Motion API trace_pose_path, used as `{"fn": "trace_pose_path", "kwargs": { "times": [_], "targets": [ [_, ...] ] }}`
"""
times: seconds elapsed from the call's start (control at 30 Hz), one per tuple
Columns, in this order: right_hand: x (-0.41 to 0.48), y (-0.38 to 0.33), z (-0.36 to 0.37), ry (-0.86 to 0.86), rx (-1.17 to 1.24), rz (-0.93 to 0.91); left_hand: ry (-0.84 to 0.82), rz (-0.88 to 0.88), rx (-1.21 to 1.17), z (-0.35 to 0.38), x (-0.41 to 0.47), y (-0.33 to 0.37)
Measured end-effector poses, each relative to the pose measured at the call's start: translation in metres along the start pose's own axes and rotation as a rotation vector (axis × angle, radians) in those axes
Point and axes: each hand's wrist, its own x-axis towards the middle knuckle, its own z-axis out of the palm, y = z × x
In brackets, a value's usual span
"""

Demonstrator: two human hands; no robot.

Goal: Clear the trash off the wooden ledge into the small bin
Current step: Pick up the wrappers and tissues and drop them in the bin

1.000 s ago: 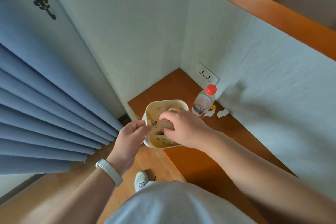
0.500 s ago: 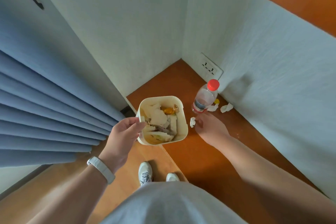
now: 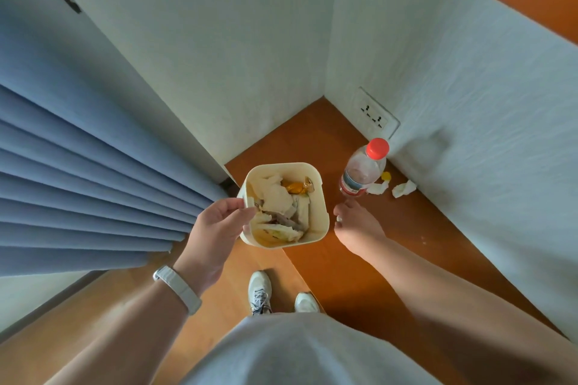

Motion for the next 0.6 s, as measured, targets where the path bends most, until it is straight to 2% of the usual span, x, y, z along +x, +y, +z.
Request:
{"fn": "trace_pose_path", "kwargs": {
  "times": [0.13,0.27,0.47,0.6],
  "targets": [
    [-0.012,-0.003,-0.008,0.044,0.029,-0.010,-0.020,-0.001,0.000,-0.001,0.003,-0.001],
    [-0.030,-0.010,-0.029,0.165,0.147,-0.008,-0.066,-0.004,-0.027,-0.001,0.006,0.000],
    [-0.059,-0.036,-0.075,0.416,0.320,-0.101,-0.155,-0.005,-0.065,-0.005,0.009,0.004],
    [-0.078,-0.068,-0.105,0.534,0.351,-0.224,-0.183,0.011,-0.057,-0.010,0.010,0.007]
  ]
}}
